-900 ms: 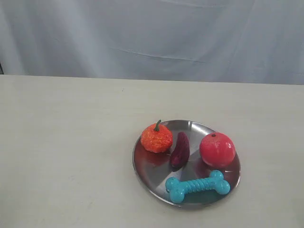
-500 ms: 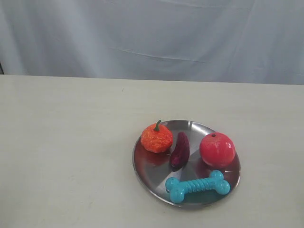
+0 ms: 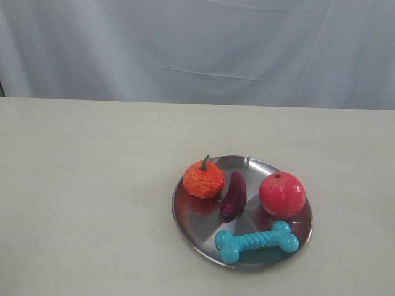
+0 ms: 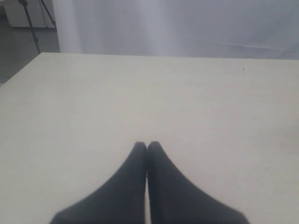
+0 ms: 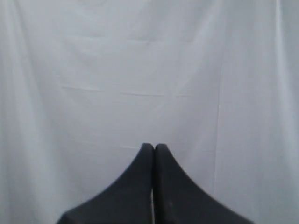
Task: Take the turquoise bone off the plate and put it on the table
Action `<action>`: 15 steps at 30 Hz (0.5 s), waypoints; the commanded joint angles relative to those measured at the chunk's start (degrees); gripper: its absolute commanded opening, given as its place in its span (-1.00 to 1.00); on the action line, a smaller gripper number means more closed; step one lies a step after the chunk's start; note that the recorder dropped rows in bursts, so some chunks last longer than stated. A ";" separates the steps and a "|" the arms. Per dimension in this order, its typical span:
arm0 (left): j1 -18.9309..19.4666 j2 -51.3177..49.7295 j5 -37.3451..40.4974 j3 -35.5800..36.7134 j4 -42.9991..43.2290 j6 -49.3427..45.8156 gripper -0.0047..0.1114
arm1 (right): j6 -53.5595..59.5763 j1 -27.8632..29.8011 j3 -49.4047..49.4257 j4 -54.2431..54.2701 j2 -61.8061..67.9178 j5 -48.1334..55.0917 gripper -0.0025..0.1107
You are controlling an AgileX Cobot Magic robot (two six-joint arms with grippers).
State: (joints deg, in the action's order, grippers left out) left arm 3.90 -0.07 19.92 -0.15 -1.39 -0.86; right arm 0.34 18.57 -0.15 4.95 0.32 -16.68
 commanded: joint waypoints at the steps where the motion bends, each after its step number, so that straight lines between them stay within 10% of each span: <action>1: -0.44 0.07 -0.31 0.15 -0.07 0.24 -0.92 | -6.37 -0.21 0.15 -0.09 -0.32 -5.90 -0.96; 7: -0.44 0.07 -0.31 0.15 -0.07 0.24 -0.92 | -22.07 -0.21 0.15 5.22 -0.32 -17.30 -0.96; 15: -0.44 0.07 -0.31 0.15 -0.07 0.24 -0.92 | -23.41 -0.21 -11.09 8.51 4.74 -0.05 -0.96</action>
State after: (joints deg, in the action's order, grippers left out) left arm 3.90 -0.07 19.92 -0.15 -1.39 -0.86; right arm -21.80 18.57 -7.23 12.38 1.70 -21.43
